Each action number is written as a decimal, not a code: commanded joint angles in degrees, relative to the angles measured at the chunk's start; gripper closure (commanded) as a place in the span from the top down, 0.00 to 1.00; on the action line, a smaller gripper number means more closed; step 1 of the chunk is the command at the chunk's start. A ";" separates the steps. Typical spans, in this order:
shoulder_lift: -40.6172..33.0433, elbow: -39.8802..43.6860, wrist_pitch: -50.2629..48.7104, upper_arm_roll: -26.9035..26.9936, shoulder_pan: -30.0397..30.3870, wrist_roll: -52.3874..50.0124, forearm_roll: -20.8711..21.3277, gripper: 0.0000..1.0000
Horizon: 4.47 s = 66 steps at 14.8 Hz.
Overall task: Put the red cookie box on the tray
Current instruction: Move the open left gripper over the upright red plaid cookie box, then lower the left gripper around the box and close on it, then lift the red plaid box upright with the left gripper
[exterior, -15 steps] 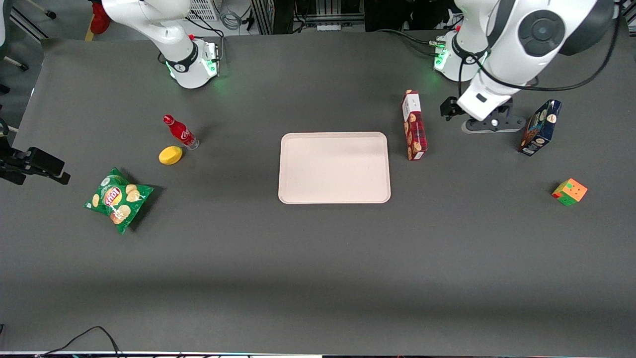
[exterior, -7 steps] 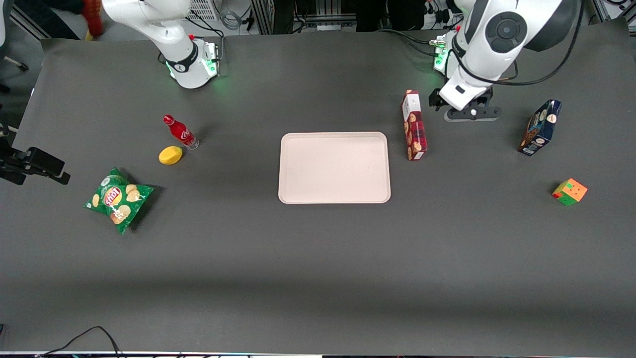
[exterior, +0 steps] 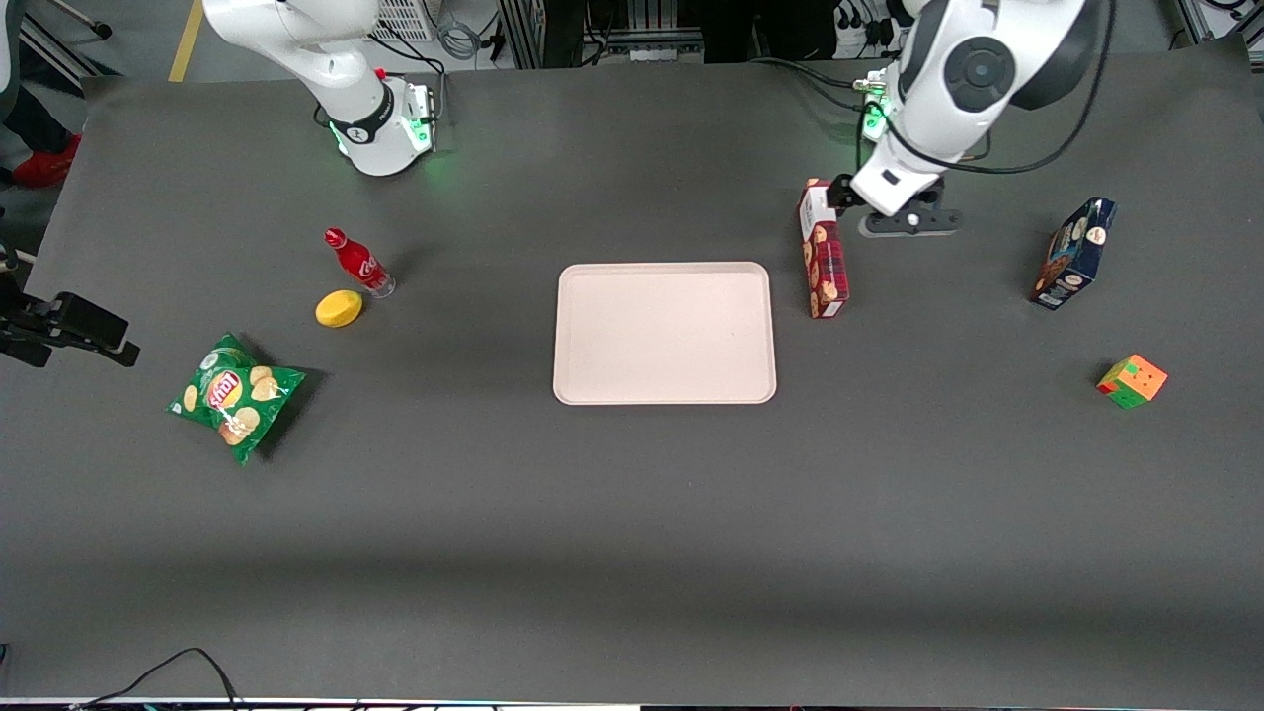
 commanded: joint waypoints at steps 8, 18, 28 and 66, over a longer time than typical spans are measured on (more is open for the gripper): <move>4.03 -10.31 24.20 -10.61 0.15 -0.92 -4.04 1.00; 13.44 -14.35 40.29 -14.57 0.41 -4.17 -3.52 1.00; 12.40 -14.18 38.72 -13.60 2.96 2.68 -3.16 1.00; 8.53 7.92 1.77 -0.70 3.22 2.42 8.69 0.02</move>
